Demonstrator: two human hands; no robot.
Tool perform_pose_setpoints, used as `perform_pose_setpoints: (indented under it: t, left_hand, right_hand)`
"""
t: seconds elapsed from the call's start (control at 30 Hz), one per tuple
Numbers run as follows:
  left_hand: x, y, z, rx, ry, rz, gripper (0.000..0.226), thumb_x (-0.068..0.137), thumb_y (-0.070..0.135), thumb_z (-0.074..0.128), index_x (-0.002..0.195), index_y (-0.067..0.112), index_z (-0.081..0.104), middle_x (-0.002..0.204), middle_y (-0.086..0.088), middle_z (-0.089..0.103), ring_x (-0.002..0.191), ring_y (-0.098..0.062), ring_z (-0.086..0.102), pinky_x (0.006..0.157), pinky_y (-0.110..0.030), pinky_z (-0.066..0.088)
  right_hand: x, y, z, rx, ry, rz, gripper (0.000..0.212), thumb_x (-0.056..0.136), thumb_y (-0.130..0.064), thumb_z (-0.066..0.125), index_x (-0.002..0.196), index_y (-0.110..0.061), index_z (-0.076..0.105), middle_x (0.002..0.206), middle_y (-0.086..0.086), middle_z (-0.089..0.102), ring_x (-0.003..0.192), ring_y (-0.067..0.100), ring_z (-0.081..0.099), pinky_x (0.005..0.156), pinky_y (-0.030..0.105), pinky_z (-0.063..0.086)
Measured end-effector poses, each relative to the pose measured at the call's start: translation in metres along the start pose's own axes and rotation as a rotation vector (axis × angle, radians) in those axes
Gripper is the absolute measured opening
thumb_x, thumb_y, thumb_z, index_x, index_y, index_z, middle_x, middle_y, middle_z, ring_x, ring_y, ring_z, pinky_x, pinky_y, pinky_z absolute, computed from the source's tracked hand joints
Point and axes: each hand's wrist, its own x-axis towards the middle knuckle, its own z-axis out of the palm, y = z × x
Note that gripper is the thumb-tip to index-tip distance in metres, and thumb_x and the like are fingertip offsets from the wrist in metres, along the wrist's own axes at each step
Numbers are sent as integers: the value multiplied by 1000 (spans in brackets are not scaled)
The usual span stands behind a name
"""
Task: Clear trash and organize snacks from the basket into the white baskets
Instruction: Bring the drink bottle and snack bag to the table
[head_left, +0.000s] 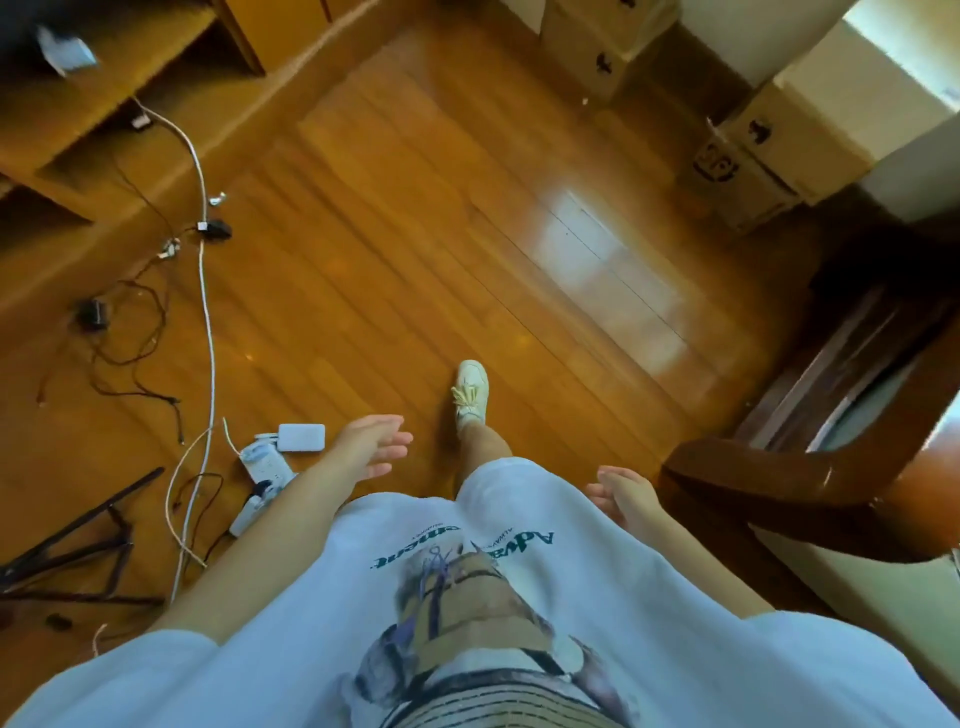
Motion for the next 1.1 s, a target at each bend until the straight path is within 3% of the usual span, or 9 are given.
perform_pose_setpoints:
  t: [0.1, 0.4, 0.5, 0.57, 0.73, 0.87, 0.97, 1.1]
  left_hand:
    - [18, 27, -28, -148, 93, -62, 31, 98, 22, 45, 126, 12, 52, 125, -12, 60, 107, -21, 57, 90, -35, 43]
    - [47, 97, -90, -446, 264, -225, 38, 99, 25, 41, 134, 10, 45, 137, -14, 51, 129, -29, 46, 104, -39, 34]
    - [56, 110, -100, -521, 267, -270, 40, 99, 26, 40, 136, 11, 43, 140, -13, 49, 131, -28, 43, 101, -37, 34]
    - [65, 119, -107, -553, 260, -298, 40, 99, 27, 39, 136, 12, 42, 140, -13, 49, 132, -27, 43, 103, -37, 33]
    - [104, 149, -128, -622, 239, -315, 40, 101, 20, 33, 138, 7, 40, 142, -15, 45, 134, -31, 39, 89, -32, 41]
    - [150, 210, -155, -599, 194, -274, 40, 100, 19, 32, 138, 5, 39, 143, -19, 43, 134, -33, 39, 110, -37, 27]
    - [175, 280, -176, -577, 153, -314, 43, 98, 27, 37, 137, 7, 42, 143, -13, 46, 134, -26, 40, 112, -34, 26]
    - [205, 390, -201, -503, 176, -167, 37, 100, 22, 37, 133, 8, 45, 135, -15, 54, 126, -28, 49, 95, -35, 41]
  right_hand:
    - [12, -85, 21, -53, -64, -42, 15, 93, -12, 51, 107, -9, 53, 72, 10, 57, 56, 18, 53, 48, 25, 45]
    - [6, -311, 130, -440, -325, -327, 18, 93, -15, 47, 109, -13, 54, 76, 3, 59, 67, 15, 56, 70, 28, 45]
    - [-2, -360, 161, -543, -421, -409, 22, 93, -17, 48, 114, -10, 54, 88, 6, 61, 70, 15, 57, 65, 25, 45]
    - [-2, -386, 176, -559, -448, -411, 22, 93, -17, 49, 113, -10, 55, 82, 3, 61, 68, 14, 57, 64, 25, 45]
    - [12, -439, 201, -555, -425, -331, 14, 93, -17, 49, 104, -16, 56, 76, 1, 60, 67, 15, 57, 65, 25, 45]
    - [26, -487, 214, -519, -329, -286, 10, 93, -16, 49, 100, -17, 56, 75, 2, 60, 66, 16, 57, 62, 25, 43]
    - [29, -516, 215, -371, -268, -216, 8, 92, -14, 50, 95, -16, 58, 75, 6, 61, 67, 19, 59, 60, 26, 43]
    - [31, -561, 223, -191, -218, -173, 8, 92, -11, 48, 93, -16, 54, 71, 9, 60, 62, 21, 57, 60, 27, 41]
